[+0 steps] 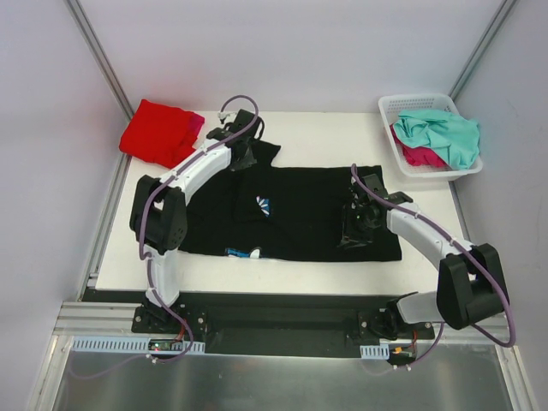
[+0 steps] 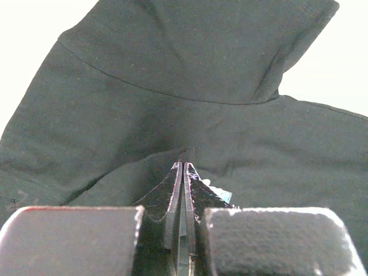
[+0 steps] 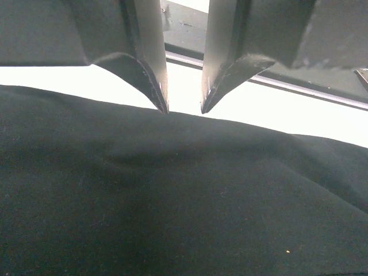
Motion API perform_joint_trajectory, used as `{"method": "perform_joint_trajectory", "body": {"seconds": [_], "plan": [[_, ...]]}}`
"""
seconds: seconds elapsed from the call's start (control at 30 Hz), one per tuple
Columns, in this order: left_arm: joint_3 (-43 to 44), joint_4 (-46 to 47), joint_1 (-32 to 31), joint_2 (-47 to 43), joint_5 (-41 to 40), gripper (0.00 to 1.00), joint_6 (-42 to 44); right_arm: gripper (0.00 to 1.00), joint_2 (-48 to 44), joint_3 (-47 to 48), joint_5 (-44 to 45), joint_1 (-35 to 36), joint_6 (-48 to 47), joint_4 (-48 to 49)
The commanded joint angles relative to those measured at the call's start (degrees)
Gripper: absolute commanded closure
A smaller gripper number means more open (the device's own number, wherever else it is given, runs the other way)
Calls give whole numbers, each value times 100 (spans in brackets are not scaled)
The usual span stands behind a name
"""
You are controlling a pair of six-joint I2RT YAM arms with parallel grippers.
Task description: Fold and stack the t-shirts
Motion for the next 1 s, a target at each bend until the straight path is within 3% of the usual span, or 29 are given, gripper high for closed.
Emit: {"method": "perform_joint_trajectory", "body": {"seconds": [0.0, 0.17, 0.2, 0.23, 0.27, 0.33, 0.4, 0.53, 0.73, 0.83, 0.97], "plan": [[245, -107, -55, 216, -171, 100, -83, 68, -324, 38, -80, 57, -101, -165], [430, -98, -55, 488, -127, 100, -145, 67, -394, 55, -18, 127, -119, -227], [474, -98, -55, 576, -119, 95, -180, 66, -403, 64, 25, 153, -119, -244], [535, -98, -55, 620, -110, 57, -198, 66, -412, 56, 43, 179, -136, -270], [570, -98, -55, 664, -127, 36, -198, 65, -421, 73, 104, 206, -145, -297], [702, -89, -55, 787, -162, 25, -180, 62, -499, 73, 219, 267, -145, -315], [816, -98, -46, 901, -180, 1, -110, 61, -535, 134, 315, 399, -180, -315], [433, -124, 33, 534, -180, 1, -180, 60, -211, 590, 377, 802, -356, -297], [-1201, -168, 357, -942, -496, 1, -435, 61, 1756, 2265, 518, 1568, -681, -612], [-1686, -177, 1112, -1286, -146, 1, -567, 62, 2601, 2936, 545, 1814, -725, -701], [-1715, -414, 1930, -1356, 110, 1, -576, 62, 3524, 4401, 684, 2165, -804, -1131]]}}
